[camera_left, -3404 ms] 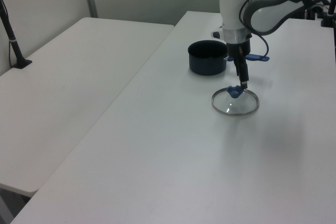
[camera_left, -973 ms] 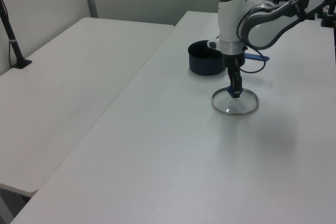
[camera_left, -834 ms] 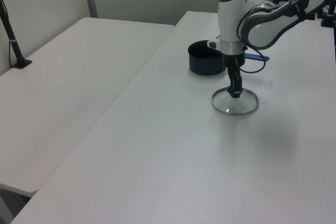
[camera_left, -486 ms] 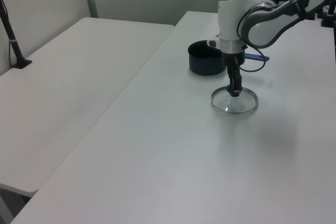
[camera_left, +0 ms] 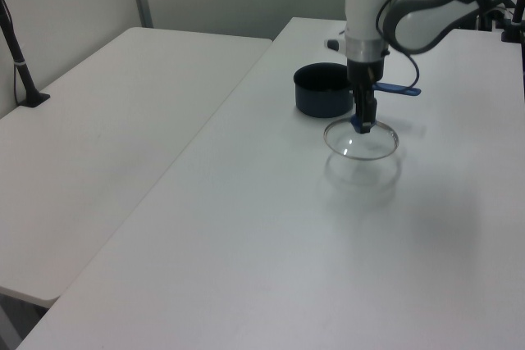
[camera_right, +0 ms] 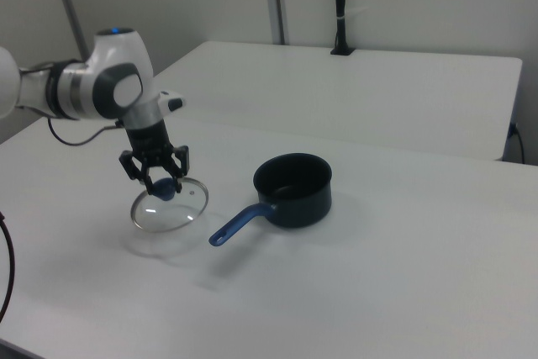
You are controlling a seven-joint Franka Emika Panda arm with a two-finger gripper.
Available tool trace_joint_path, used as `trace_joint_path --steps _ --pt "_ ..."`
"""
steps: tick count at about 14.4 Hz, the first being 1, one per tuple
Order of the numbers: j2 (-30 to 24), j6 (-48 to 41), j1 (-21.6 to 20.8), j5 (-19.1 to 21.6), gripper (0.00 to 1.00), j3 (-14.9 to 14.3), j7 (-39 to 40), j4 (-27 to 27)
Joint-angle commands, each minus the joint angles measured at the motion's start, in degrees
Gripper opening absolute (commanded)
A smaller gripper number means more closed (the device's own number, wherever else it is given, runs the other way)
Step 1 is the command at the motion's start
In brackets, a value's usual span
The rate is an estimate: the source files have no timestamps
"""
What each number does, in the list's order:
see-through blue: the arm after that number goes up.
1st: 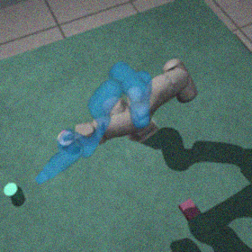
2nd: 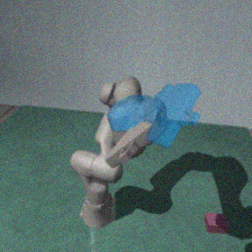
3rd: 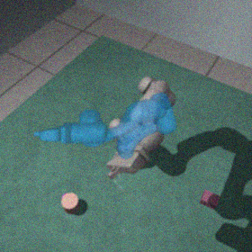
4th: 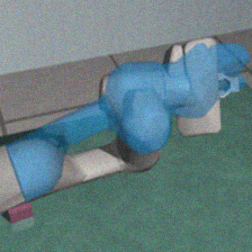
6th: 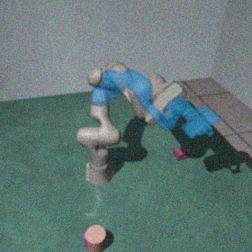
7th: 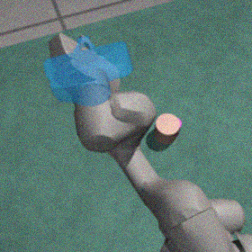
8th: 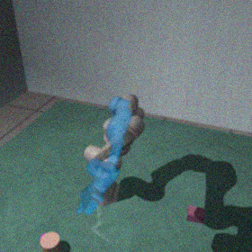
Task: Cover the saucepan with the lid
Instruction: 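Lift the glass lid and carry it over the navy saucepan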
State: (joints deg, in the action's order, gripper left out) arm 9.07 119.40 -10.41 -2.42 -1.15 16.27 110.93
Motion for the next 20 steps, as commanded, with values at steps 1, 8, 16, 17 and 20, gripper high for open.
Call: trace_joint_path --steps 1,8,16,17,20 --pt "-3.5 -6.9 -0.4 0.2 0.47 -0.2 0.9 -2.7" --pt "0.9 -12.1 3.6 0.3 0.46 -3.0 2.6 -15.5" --pt "10.7 -12.0 12.2 0.6 0.46 -3.1 4.3 -26.5" --pt "12.3 -12.0 12.9 0.7 0.46 -3.1 4.3 -27.9" --pt "16.1 -12.0 14.4 2.2 0.46 -3.0 4.0 -32.4"
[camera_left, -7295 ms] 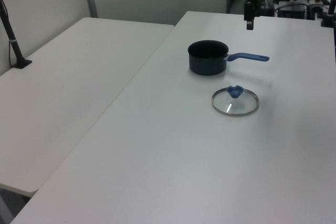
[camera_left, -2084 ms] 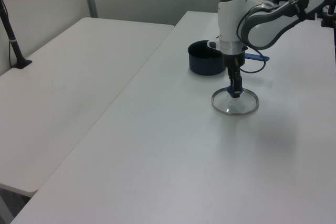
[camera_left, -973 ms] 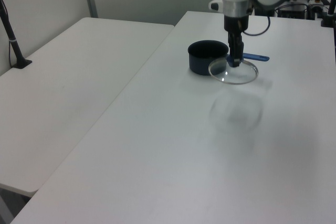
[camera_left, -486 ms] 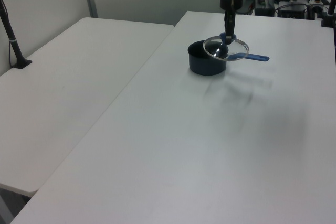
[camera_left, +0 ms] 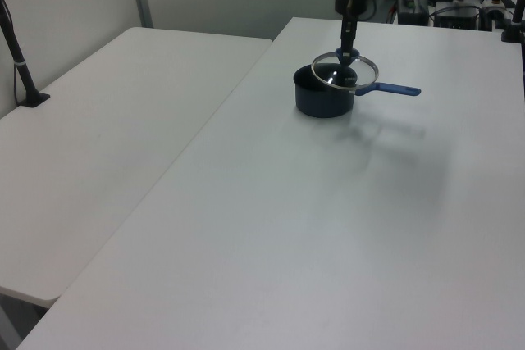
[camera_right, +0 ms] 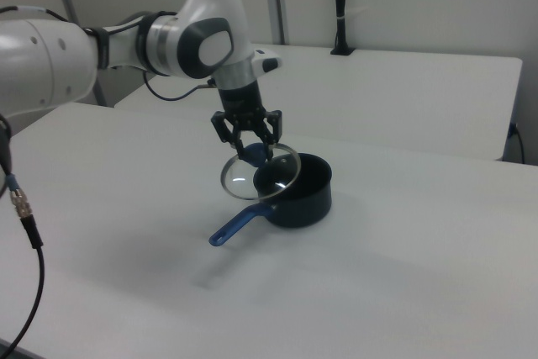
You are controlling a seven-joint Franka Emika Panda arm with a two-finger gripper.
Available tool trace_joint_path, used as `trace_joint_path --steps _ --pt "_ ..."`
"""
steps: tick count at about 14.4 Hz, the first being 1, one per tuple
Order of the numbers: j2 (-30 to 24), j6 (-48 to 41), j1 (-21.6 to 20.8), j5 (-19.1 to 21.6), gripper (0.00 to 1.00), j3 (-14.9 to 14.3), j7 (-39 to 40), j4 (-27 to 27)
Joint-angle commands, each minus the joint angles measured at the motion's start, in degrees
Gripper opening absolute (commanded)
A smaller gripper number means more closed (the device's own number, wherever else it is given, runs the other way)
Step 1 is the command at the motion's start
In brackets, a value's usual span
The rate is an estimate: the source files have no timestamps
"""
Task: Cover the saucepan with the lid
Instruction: 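Lift the glass lid and carry it over the navy saucepan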
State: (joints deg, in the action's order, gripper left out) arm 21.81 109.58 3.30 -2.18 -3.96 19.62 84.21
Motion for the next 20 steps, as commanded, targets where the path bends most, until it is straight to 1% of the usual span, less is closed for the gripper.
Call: trace_joint_path --steps 1,6,8,10,15,20 --pt "4.7 -2.2 0.7 2.1 0.46 -0.3 0.7 -7.4" --pt "10.6 -2.3 1.4 2.9 0.46 -0.3 -0.4 -14.1" --pt "11.8 -2.2 1.5 3.0 0.46 -0.3 -0.4 -14.7" --pt "13.2 -2.2 1.5 3.1 0.44 -0.3 -0.4 -16.5" --pt "13.5 -2.4 1.5 5.1 0.42 -0.3 -0.4 -16.8" --pt "14.3 -1.7 1.9 5.1 0.41 -0.3 -0.4 -17.9"
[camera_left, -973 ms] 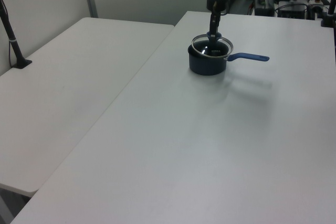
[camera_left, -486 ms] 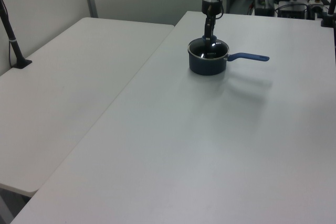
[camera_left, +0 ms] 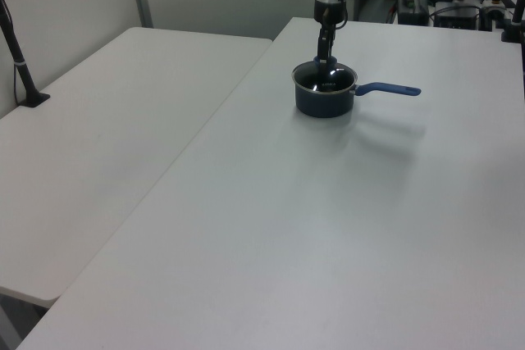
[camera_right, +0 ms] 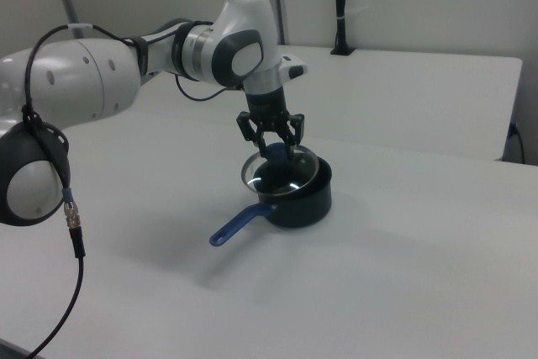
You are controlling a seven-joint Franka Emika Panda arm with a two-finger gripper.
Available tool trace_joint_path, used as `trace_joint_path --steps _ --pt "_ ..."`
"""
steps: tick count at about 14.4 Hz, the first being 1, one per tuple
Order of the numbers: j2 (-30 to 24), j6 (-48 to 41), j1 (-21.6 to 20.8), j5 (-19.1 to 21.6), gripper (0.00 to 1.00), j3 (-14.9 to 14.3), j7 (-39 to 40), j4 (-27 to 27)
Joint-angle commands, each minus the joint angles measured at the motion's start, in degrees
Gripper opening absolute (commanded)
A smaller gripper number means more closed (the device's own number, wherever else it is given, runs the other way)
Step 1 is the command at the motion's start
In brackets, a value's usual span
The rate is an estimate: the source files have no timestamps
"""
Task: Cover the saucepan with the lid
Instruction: 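Lower the lid onto the saucepan rim and open the gripper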
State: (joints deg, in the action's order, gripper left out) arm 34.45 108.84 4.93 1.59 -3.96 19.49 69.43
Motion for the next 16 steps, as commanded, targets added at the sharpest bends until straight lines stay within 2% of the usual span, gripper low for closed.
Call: trace_joint_path --steps 1,16 --pt "1.8 -0.8 0.4 1.4 0.41 -0.3 -0.2 -3.3" --pt "4.2 3.7 1.2 1.3 0.40 -0.6 -0.6 -3.6"
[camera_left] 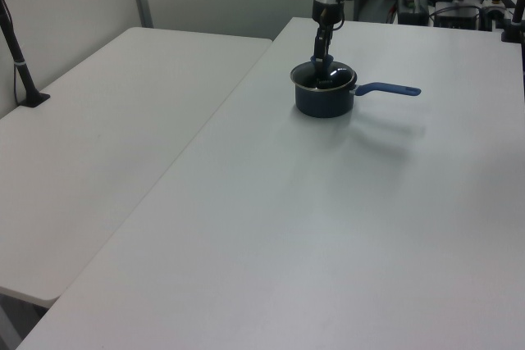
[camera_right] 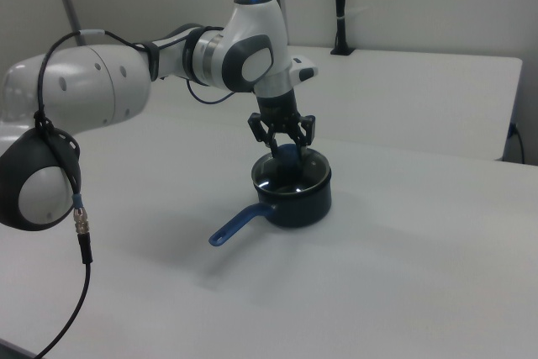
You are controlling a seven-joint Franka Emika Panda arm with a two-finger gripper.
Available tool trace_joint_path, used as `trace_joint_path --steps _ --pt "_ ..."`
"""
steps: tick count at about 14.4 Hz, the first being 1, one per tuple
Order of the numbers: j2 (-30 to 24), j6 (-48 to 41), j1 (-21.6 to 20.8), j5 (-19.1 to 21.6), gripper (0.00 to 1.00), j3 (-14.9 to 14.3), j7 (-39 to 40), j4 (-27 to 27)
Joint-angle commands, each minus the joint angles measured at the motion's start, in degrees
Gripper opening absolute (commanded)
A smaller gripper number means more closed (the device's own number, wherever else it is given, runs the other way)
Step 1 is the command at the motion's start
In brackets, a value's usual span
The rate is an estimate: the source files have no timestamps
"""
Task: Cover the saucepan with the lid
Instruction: 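Lower the lid onto the saucepan rim and open the gripper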
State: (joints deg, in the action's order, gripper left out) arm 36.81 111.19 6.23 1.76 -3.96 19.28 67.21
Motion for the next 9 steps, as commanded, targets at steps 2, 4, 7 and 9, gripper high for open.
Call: trace_joint_path --steps 2,4,7,9 --pt "1.9 1.9 -0.1 1.1 0.40 -0.9 -0.2 -1.2" --pt "1.8 1.6 -0.3 1.1 0.40 -1.5 0.1 -0.9" --pt "1.7 1.2 -0.4 0.9 0.40 -1.5 0.2 -0.7" --pt "1.2 1.1 -0.5 0.9 0.40 -1.5 1.3 0.7"
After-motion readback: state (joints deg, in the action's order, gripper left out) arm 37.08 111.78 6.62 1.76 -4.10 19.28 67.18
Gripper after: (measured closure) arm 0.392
